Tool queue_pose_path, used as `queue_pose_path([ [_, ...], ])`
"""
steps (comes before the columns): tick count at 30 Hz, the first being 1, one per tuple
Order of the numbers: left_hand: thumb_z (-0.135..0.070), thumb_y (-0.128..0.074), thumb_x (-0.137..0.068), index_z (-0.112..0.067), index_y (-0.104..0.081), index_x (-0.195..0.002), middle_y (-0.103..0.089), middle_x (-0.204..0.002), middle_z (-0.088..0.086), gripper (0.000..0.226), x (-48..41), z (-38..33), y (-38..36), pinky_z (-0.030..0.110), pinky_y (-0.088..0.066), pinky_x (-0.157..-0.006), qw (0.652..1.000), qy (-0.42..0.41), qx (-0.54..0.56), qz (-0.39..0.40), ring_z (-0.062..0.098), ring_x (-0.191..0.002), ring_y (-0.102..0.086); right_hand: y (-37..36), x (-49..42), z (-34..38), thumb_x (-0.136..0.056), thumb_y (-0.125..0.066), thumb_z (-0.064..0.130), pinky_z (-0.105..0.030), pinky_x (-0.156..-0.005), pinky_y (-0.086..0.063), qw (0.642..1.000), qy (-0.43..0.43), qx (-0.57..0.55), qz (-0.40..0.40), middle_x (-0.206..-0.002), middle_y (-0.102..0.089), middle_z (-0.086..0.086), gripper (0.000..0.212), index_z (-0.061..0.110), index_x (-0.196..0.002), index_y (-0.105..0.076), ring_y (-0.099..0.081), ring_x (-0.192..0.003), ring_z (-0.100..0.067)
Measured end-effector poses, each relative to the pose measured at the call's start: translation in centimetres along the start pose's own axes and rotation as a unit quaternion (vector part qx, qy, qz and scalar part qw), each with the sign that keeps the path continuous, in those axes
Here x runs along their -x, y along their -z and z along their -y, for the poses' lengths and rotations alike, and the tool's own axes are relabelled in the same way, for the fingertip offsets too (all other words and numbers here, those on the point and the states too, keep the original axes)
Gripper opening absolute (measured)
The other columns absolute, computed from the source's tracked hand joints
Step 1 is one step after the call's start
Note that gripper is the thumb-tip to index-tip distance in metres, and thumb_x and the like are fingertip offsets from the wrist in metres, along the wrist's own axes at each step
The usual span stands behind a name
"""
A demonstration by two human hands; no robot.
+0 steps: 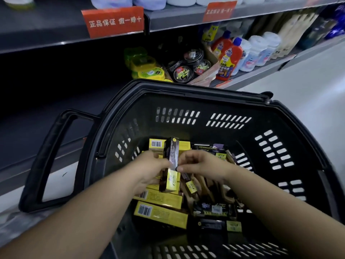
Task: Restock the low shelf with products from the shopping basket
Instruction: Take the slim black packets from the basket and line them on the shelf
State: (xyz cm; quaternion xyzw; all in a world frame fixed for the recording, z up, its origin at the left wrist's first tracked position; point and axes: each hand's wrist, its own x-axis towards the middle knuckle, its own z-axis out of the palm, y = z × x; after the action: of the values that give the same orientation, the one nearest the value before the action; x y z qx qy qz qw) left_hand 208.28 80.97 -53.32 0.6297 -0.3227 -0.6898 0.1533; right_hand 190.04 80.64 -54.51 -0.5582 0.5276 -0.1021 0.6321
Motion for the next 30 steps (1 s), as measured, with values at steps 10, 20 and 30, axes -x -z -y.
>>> queue_pose_path([
  [10, -0.003, -0.053, -0.087, -0.014, -0.055, -0.108, -0.063, -0.114, 0.018, 0.024, 0.0, -0.4, 0.0, 0.040, -0.053, -0.083, 0.999, -0.021, 0.043, -0.013, 0.031, -0.106, -0.060, -2.7, -4.5, -11.1, -0.095, -0.048, 0.019, -0.029, -0.074, -0.041, 0.896, -0.288, 0.338, -0.020, -0.120, -0.059, -0.014, 0.031, 0.003, -0.121, -0.046, -0.057, -0.106, -0.024],
  [20, -0.011, -0.046, -0.088, -0.007, -0.041, -0.124, -0.052, -0.105, 0.016, 0.037, 0.0, -1.0, -0.7, 0.039, -0.045, -0.085, 0.999, 0.013, 0.050, -0.001, 0.028, -0.090, -0.050, -0.2, 2.7, -2.0, -0.079, -0.067, 0.028, -0.036, -0.074, -0.059, 0.978, -0.160, -0.093, -0.097, -0.088, -0.073, -0.008, 0.034, 0.010, -0.101, -0.050, -0.072, -0.078, -0.023],
  [30, -0.005, -0.080, -0.066, -0.011, -0.050, -0.120, -0.064, -0.112, 0.011, 0.063, -0.3, 0.1, -0.4, 0.048, -0.040, -0.103, 0.999, -0.013, -0.027, -0.016, 0.029, -0.109, -0.058, 0.4, 3.7, -2.0, -0.083, -0.061, 0.048, -0.030, -0.088, -0.050, 0.982, -0.063, 0.176, 0.034, -0.106, -0.064, 0.006, 0.033, 0.028, -0.109, -0.054, -0.062, -0.099, -0.013],
])
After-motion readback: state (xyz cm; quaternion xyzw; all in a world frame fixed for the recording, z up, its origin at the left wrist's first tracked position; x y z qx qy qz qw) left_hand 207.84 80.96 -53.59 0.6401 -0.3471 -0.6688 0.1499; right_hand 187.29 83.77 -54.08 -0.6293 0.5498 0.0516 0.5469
